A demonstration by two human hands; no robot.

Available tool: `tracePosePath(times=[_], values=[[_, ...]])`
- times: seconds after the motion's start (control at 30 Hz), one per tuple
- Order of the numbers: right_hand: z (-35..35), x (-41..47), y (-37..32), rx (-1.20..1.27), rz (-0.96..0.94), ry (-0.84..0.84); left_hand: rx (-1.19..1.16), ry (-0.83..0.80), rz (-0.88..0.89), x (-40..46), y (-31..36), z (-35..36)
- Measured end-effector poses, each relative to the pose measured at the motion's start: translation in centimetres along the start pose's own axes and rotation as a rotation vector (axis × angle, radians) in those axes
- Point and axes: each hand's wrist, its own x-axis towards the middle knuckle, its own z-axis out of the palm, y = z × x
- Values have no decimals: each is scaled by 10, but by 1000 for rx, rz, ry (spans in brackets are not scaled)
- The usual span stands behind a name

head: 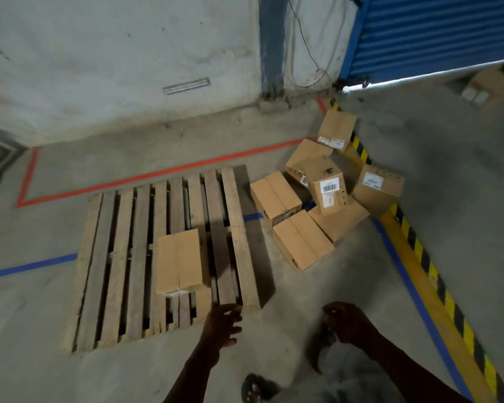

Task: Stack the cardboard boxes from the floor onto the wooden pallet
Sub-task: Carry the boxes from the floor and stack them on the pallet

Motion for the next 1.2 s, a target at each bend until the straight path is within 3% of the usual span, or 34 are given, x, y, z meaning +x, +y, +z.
tracePosePath(times=[0.1, 0.37, 0.57, 0.8, 0.97, 1.2], values=[[-58, 18, 15, 91, 26, 12, 30, 55, -95, 6, 21, 38], [-204, 97, 67, 312, 86, -92, 66, 35, -91, 44, 127, 217], [-314, 132, 41, 241, 142, -126, 41, 4, -34, 56, 193, 326], [-381, 204, -2, 197, 91, -32, 56, 24, -78, 106, 246, 360], [-418, 238, -56, 360, 146, 18, 126, 4, -85, 168, 291, 366], [-472, 316, -89, 316, 220, -29, 61, 67, -67, 229, 357, 390]])
